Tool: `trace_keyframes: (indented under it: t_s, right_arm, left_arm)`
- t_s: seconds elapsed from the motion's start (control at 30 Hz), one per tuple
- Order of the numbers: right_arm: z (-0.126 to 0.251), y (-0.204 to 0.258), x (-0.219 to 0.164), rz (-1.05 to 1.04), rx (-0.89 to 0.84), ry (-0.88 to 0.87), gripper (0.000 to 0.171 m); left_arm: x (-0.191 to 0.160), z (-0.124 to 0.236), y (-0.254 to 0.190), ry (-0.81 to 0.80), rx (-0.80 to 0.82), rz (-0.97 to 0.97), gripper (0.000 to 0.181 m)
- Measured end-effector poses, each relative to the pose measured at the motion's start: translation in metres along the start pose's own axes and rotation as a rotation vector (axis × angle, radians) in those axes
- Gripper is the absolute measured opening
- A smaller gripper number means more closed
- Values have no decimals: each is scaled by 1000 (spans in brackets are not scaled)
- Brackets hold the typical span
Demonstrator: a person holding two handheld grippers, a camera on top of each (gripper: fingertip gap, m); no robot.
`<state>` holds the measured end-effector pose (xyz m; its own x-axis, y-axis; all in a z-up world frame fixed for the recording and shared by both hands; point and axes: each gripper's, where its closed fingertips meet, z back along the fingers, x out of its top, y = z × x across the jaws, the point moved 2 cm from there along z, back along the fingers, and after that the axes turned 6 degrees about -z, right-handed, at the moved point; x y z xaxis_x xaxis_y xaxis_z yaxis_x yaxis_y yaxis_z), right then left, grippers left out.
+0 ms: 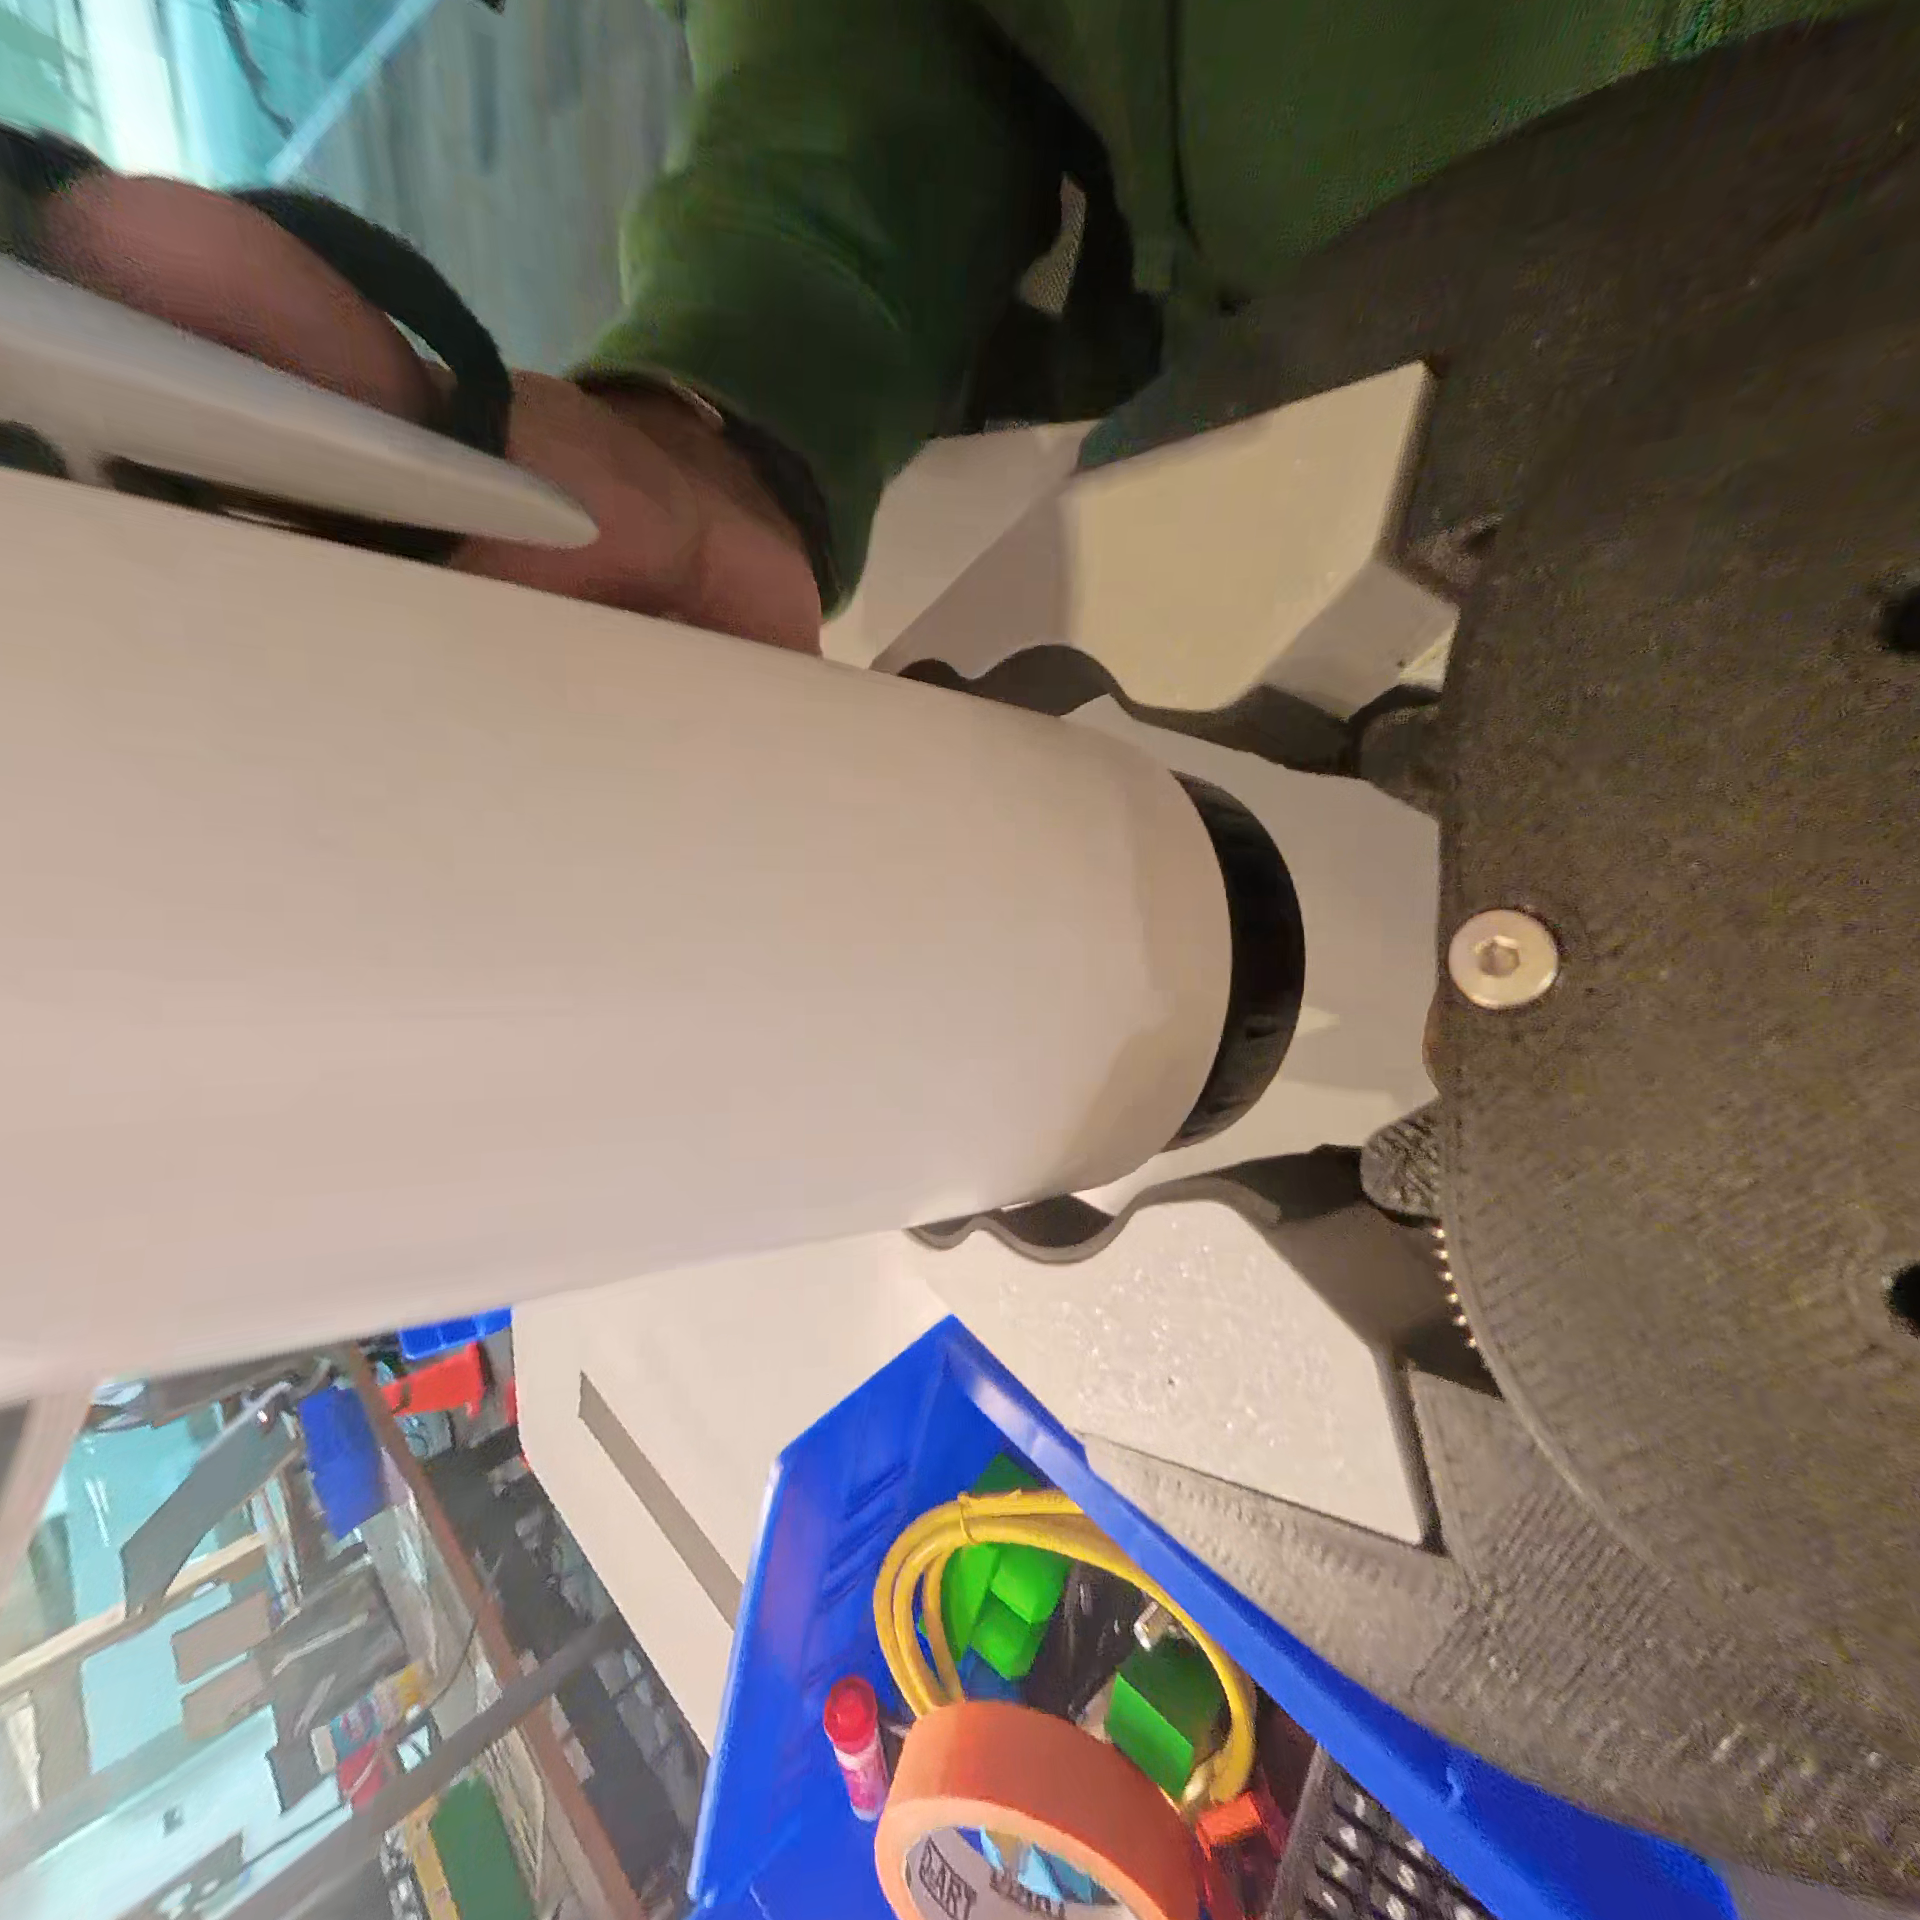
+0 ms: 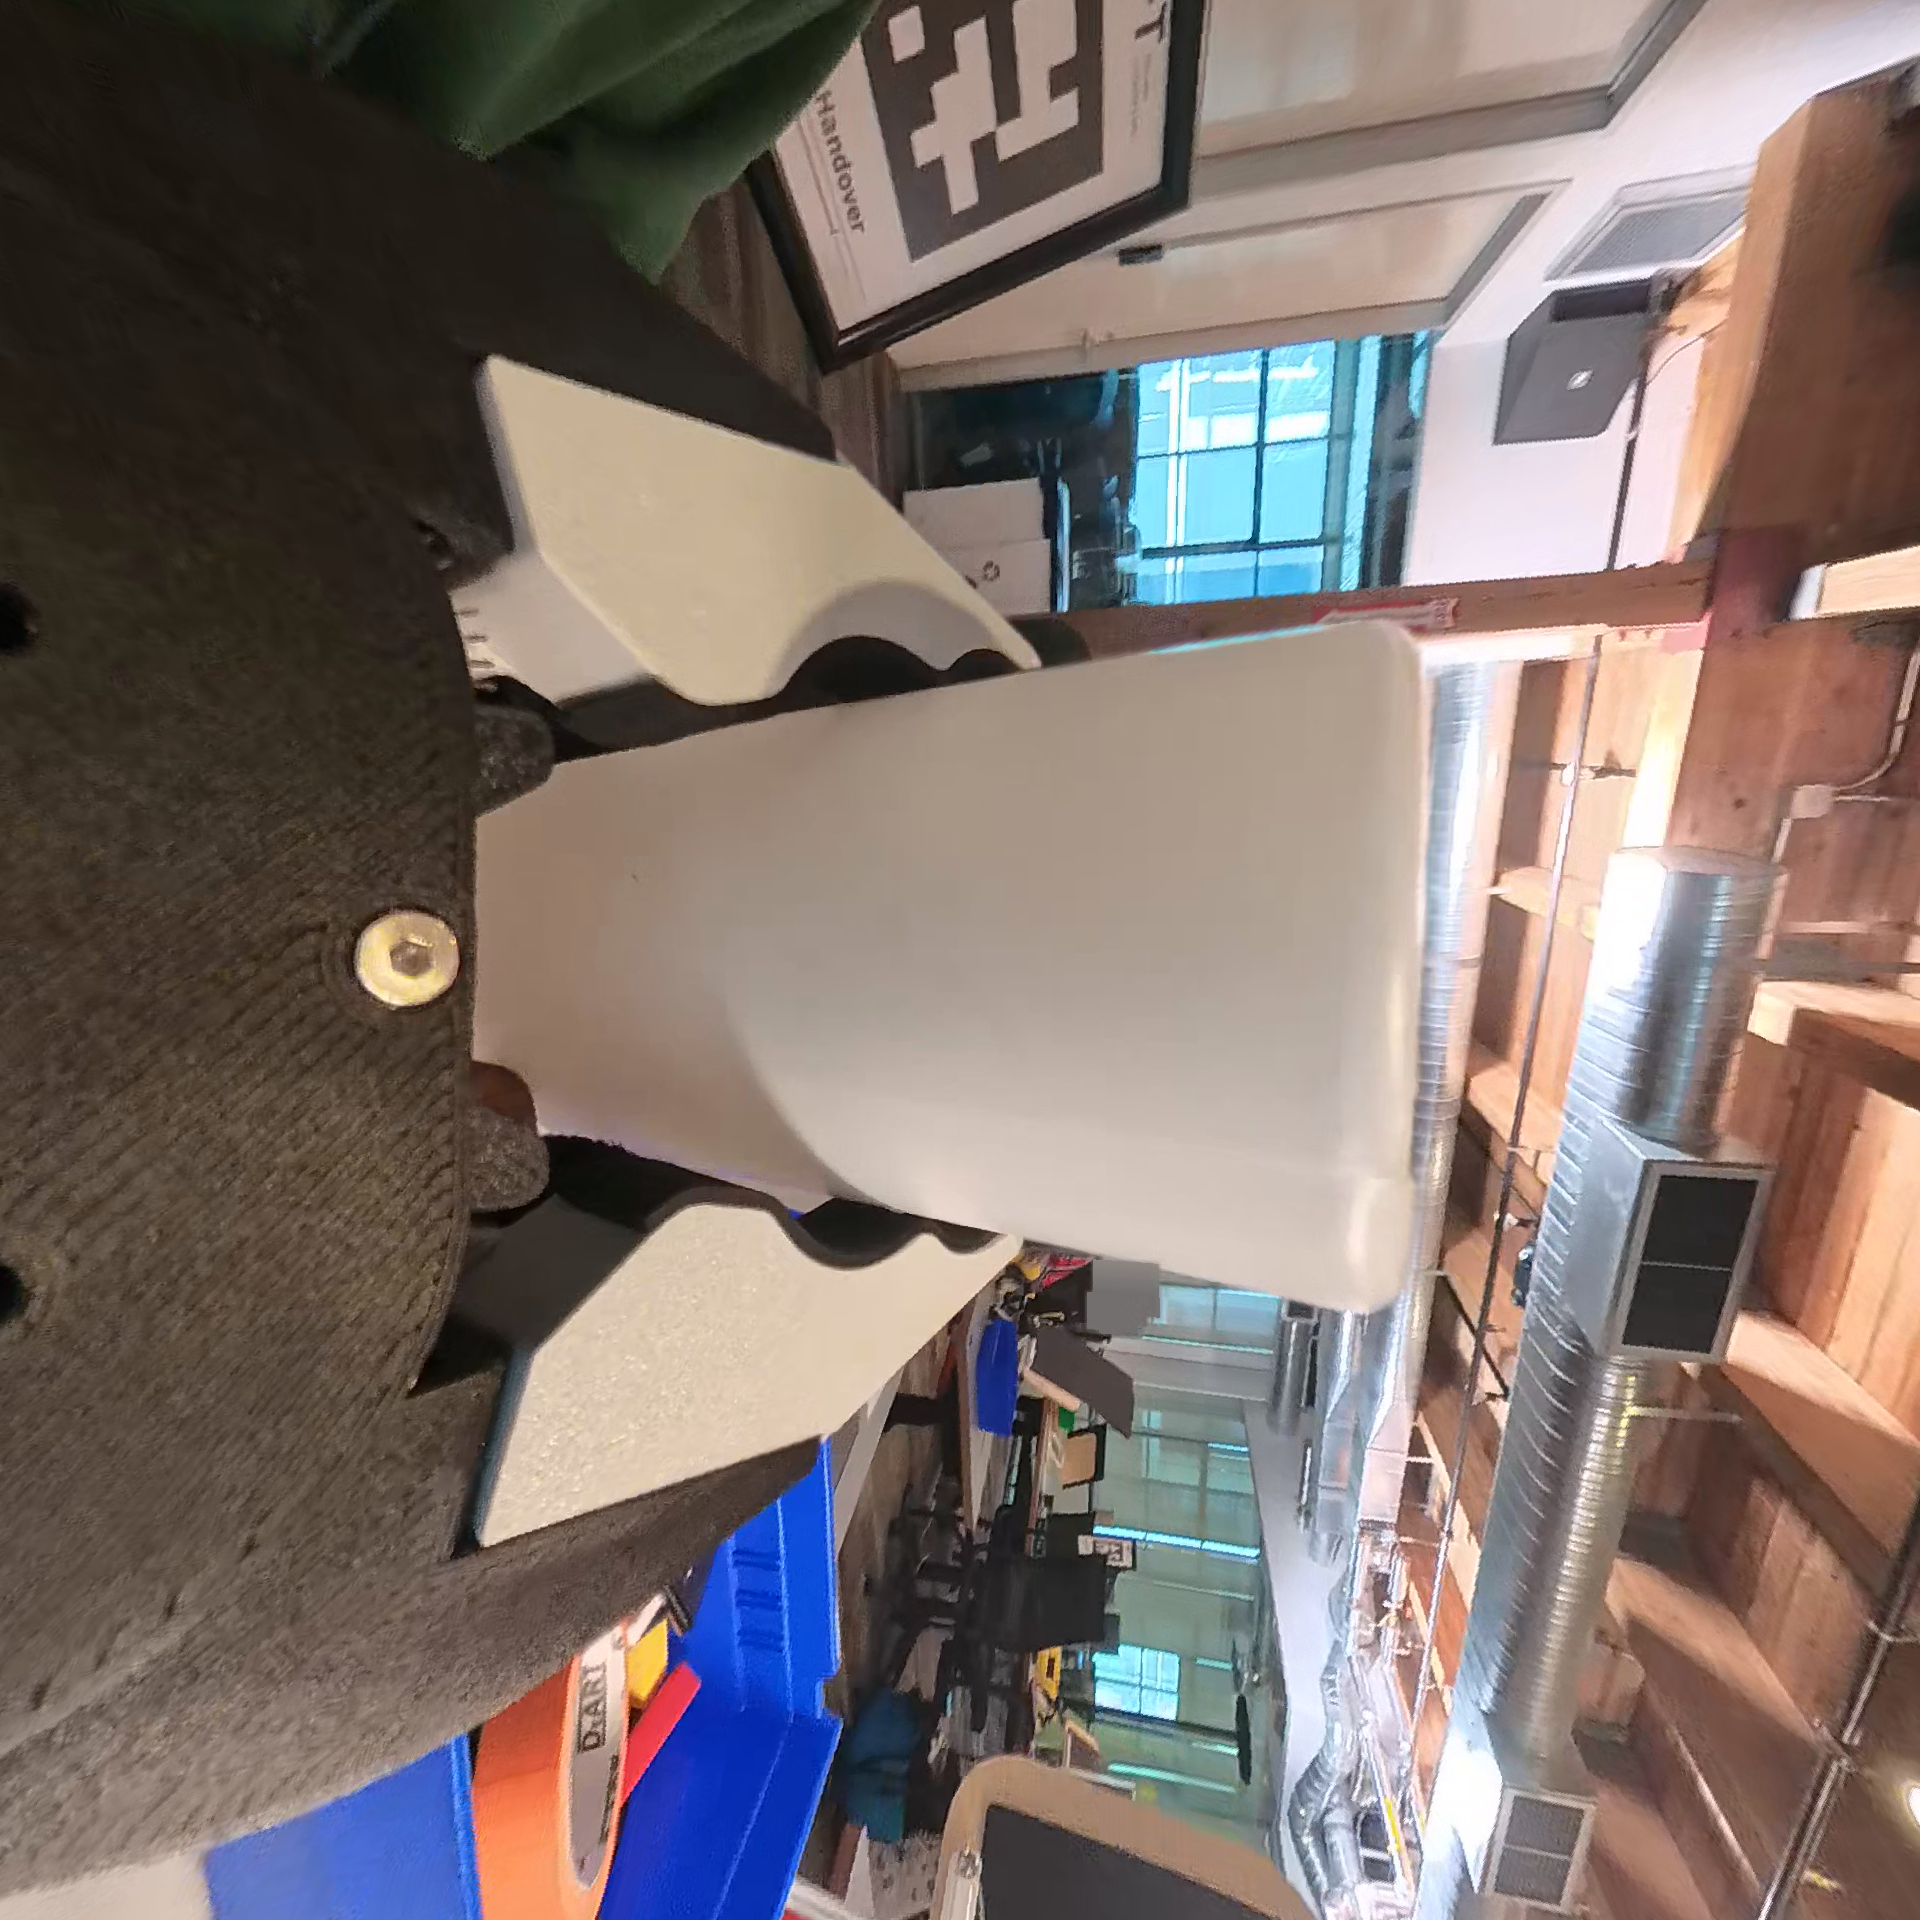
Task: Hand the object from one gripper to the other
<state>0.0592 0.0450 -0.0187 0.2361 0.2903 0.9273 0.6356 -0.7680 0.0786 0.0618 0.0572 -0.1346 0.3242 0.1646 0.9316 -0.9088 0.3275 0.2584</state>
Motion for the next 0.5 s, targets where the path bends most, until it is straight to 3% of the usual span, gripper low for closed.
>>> trace_keyframes:
  t_s: [0.17, 0.33, 0.5]
  right_arm:
    - [3, -11, 1, 94, -118, 23, 90]
    - [12, -12, -5, 371, -194, 172, 94]
    - [37, -3, 12, 618, -203, 272, 104]
  left_arm:
    - [3, 8, 30, 19, 250, -119, 96]
    - [13, 36, 65, 13, 578, -311, 95]
    - [10, 58, 78, 84, 710, -566, 95]
